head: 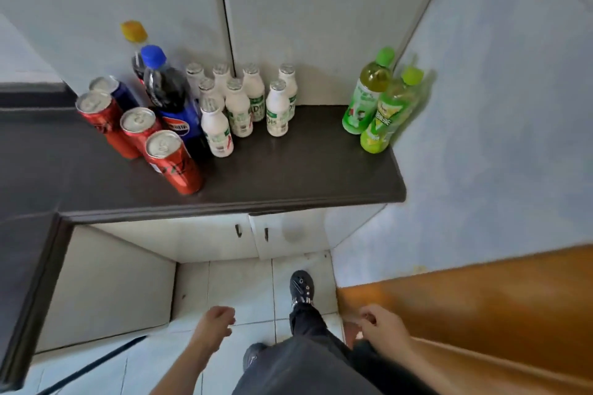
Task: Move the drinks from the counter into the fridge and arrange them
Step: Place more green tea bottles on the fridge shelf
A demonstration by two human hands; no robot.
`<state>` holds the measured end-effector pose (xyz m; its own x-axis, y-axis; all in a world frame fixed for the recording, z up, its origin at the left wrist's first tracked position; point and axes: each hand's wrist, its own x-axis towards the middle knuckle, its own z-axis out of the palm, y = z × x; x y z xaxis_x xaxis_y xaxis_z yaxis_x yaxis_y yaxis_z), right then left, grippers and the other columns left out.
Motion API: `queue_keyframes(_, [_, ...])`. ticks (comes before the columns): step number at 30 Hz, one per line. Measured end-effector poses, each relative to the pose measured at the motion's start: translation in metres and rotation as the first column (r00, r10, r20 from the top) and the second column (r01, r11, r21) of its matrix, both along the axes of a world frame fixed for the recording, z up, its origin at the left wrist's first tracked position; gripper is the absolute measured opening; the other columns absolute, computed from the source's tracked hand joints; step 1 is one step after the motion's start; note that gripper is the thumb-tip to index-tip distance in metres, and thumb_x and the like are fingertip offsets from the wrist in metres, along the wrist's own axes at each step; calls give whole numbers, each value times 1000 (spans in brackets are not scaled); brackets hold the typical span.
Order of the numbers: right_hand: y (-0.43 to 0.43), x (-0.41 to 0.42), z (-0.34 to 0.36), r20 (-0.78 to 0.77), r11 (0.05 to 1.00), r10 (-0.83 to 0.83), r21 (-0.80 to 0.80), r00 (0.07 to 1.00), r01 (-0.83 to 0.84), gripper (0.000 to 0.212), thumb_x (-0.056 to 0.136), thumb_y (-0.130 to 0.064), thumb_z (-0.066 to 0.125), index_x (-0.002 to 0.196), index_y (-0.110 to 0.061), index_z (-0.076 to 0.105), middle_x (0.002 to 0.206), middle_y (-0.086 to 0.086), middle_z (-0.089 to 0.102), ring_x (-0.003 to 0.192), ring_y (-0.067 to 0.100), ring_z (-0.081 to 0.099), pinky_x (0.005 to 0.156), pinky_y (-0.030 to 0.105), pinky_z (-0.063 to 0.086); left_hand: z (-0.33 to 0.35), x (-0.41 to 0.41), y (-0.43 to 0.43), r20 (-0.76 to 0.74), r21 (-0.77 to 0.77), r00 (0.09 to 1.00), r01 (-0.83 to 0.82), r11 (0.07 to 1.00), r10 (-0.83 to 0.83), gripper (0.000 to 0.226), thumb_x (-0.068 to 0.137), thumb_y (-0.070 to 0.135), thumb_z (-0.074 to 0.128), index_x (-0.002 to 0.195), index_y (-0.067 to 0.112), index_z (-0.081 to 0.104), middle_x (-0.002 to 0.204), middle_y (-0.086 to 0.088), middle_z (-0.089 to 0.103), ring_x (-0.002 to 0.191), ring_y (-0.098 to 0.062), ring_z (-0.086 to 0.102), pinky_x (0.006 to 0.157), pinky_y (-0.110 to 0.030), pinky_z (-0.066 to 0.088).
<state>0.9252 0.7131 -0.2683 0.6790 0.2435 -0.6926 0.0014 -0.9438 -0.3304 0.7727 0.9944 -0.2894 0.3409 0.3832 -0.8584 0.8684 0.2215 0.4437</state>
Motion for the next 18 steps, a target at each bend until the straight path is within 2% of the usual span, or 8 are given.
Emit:
queue_keyframes(3, [35,66,15,153,997,-20,75,988,8,18,94,-17,48,104,-23,62,104,-6,64,98,16,60,86,28,47,14,46,3,67,74,998,10,997,-15,17,89,30,51,80,15,54,90,-7,60,77,-20,56,64,-32,39])
queue_keyframes(4, [51,84,21,211,991,-57,131,976,30,19,95,-17,48,106,-22,62,104,-7,64,99,16,60,87,30,48,19,65,6,110,115,992,45,992,-58,18,84,33,51,78,17,53,86,-5,59,77,-20,55,69,-35,43])
queue_keyframes(6, [80,114,35,322,960,-140,274,936,49,17,95,-16,50,105,-19,64,97,-8,65,95,17,61,83,33,51,31,105,13,190,187,972,102,977,-138,13,89,32,52,83,21,54,87,-1,60,81,-18,57,79,-36,46])
queue_keyframes(8, [105,139,49,415,916,-213,399,885,34,15,93,-14,54,101,-18,66,89,-7,66,86,16,62,76,35,52,48,144,18,271,236,952,76,969,-141,7,94,27,54,95,24,60,96,3,65,92,-16,62,88,-33,46])
queue_keyframes(11, [128,167,70,545,840,-333,542,769,-20,13,89,-11,59,99,-15,66,82,-8,63,76,13,60,66,28,49,80,188,22,440,276,892,-28,961,-100,11,94,26,55,99,34,61,97,9,68,95,-6,63,88,-26,48])
queue_keyframes(13, [137,183,82,575,791,-421,611,702,-26,15,88,-10,61,102,-12,64,85,-7,60,78,12,58,69,26,47,98,210,24,508,291,854,-47,956,-113,14,94,25,55,97,37,62,95,11,69,93,-4,63,85,-23,49])
queue_keyframes(18, [150,222,108,565,682,-624,731,540,24,26,85,-4,63,110,-3,55,99,-1,52,91,22,55,77,39,51,119,264,34,609,304,775,-28,952,-171,19,95,21,53,94,36,63,89,15,70,90,-1,64,88,-25,49])
